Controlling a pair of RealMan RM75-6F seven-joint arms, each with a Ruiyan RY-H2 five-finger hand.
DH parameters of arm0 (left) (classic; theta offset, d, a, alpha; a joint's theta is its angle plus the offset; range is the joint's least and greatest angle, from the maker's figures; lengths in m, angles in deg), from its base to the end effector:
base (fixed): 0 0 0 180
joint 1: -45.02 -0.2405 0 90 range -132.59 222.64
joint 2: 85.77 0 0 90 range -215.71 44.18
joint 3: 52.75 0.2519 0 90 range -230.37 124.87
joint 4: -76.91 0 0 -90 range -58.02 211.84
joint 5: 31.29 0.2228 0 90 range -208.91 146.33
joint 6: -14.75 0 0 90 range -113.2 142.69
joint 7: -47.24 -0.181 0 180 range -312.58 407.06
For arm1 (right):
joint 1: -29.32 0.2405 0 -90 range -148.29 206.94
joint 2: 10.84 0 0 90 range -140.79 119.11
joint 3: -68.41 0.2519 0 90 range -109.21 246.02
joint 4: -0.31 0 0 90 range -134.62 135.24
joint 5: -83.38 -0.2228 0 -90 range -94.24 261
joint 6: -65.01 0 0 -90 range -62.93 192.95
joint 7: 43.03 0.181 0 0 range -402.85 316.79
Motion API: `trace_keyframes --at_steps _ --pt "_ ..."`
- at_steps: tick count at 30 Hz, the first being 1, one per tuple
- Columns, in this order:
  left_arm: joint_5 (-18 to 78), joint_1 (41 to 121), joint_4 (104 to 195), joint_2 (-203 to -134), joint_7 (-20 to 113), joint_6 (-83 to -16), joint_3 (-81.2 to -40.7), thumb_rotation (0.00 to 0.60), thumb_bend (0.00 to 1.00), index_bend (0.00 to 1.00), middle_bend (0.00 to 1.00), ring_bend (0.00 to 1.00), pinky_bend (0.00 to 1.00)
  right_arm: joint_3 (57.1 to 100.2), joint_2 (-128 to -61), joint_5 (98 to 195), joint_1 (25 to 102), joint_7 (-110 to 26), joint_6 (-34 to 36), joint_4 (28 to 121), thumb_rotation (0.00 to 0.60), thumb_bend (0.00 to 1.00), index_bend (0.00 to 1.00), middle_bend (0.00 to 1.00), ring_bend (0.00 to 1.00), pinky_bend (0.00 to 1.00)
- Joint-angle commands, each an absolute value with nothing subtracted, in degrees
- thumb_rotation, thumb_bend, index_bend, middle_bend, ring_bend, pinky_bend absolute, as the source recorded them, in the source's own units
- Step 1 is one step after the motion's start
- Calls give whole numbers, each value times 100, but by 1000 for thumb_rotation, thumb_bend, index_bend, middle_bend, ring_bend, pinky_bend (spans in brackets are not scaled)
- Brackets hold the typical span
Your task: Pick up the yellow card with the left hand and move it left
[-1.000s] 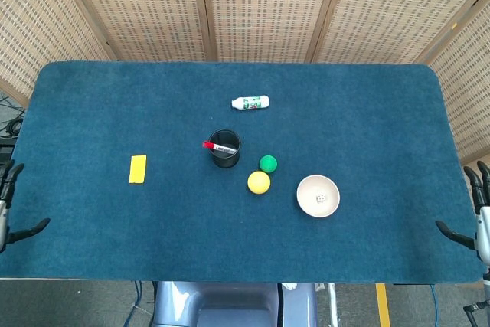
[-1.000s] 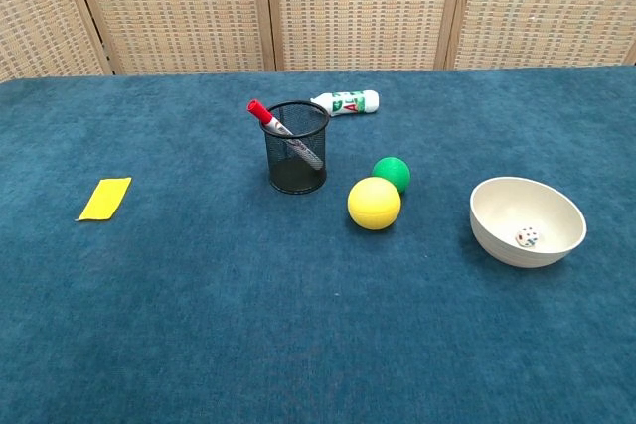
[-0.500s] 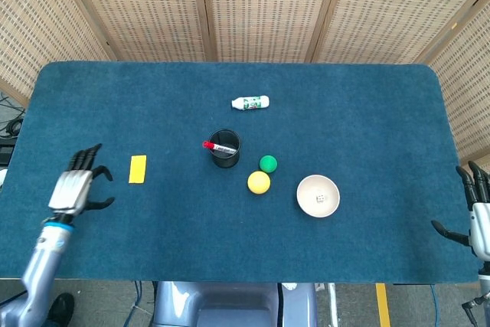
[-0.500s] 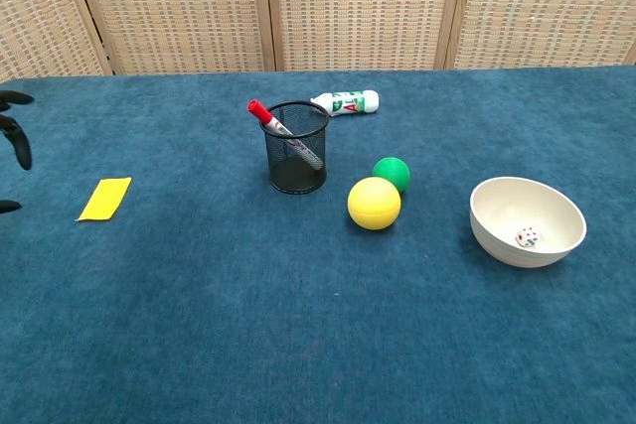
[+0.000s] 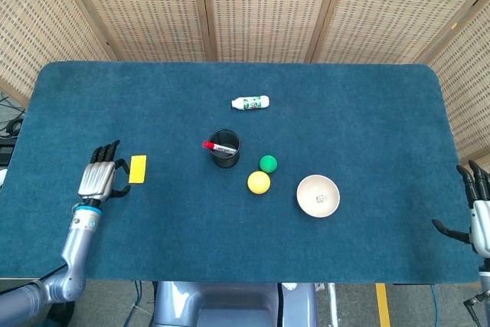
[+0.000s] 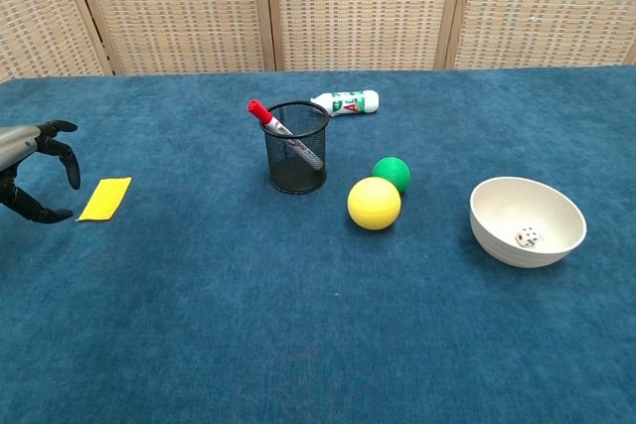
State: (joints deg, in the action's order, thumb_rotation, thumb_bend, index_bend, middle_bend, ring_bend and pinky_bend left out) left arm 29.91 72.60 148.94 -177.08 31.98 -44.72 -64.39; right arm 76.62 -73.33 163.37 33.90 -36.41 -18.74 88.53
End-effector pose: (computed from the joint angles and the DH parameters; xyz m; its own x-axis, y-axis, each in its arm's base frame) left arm -0.2799 0.3600 -0.0120 0.3828 0.2344 0.8936 0.9173 0.0179 -0.3977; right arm -0.3386 -0.2376 0.1853 0.3630 0.0852 0.9279 -0.9298 0.0972 0.3549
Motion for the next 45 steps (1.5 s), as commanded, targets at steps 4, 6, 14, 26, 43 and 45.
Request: trace_keyframes --at_steps 4,6,14,26,43,45 --pt "2916 7333 14655 -17877 3227 -4386 -6437 600 267 488 0 0 0 7662 -7319 16332 3392 -3628 -1866 8869 600 0 0 0 0 0" --pt "2903 7354 14579 -17935 3237 -4365 -6437 600 266 488 0 0 0 7664 -7315 16323 3391 -3617 -1862 8869 600 0 0 0 0 0" --pt "2874 7402 14270 -18114 3279 -4354 -6444 600 266 488 0 0 0 7665 -7309 16300 3402 -3583 -1825 8851 600 0 0 0 0 0" --pt "2854 7464 13996 -18263 3329 -4248 -6445 600 267 488 0 0 0 7669 -7309 16278 3407 -3582 -1811 8848 600 0 0 0 0 0" --pt "2746 7589 13602 -18509 3196 -4134 -6500 600 325 488 0 0 0 7684 -7301 16236 3412 -3520 -1783 8819 600 0 0 0 0 0" --pt "2734 7606 13549 -18533 3212 -4102 -6515 600 329 488 0 0 0 7685 -7301 16236 3413 -3517 -1783 8815 600 0 0 0 0 0"
